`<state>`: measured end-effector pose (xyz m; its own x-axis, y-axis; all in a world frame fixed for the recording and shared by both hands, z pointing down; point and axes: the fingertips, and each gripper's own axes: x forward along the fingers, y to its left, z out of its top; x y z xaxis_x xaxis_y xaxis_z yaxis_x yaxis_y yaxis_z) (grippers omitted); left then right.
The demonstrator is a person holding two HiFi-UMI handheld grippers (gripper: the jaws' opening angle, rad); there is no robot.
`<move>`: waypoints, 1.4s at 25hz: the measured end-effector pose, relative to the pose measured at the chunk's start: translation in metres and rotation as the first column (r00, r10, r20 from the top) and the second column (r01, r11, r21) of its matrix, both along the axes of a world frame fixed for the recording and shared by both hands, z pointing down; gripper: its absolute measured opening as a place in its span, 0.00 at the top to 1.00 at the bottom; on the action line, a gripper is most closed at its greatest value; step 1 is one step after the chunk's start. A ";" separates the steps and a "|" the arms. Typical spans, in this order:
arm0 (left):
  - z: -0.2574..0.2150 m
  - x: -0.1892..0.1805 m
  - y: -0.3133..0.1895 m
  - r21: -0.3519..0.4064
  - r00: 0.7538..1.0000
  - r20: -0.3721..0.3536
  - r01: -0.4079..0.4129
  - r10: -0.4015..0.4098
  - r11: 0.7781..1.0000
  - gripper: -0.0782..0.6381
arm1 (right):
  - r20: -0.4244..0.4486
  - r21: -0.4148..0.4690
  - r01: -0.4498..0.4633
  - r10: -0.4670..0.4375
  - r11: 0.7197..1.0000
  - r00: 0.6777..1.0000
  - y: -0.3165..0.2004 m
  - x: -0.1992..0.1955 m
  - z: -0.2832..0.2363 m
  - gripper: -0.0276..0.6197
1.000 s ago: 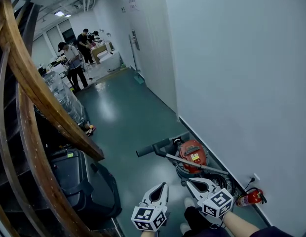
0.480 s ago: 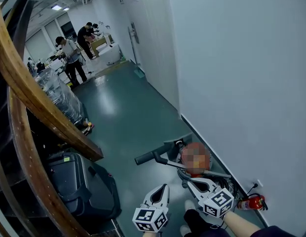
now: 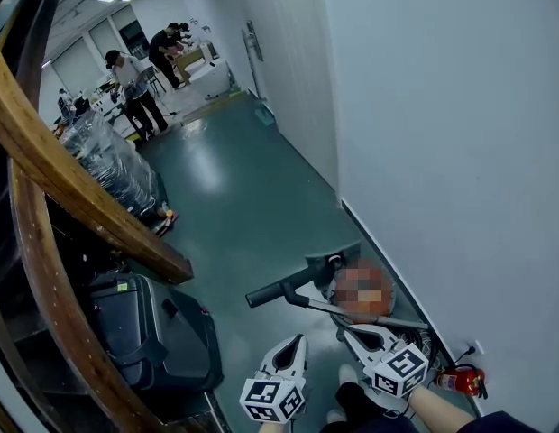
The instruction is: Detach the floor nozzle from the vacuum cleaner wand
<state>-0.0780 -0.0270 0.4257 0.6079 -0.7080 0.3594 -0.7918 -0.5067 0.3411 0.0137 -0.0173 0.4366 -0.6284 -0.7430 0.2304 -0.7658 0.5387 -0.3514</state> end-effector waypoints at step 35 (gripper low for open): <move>0.143 -0.013 -0.078 -0.187 0.999 0.011 0.048 -0.047 0.981 0.89 | -0.109 -0.126 0.072 -0.086 0.989 0.990 -0.082 -0.025 0.131 0.93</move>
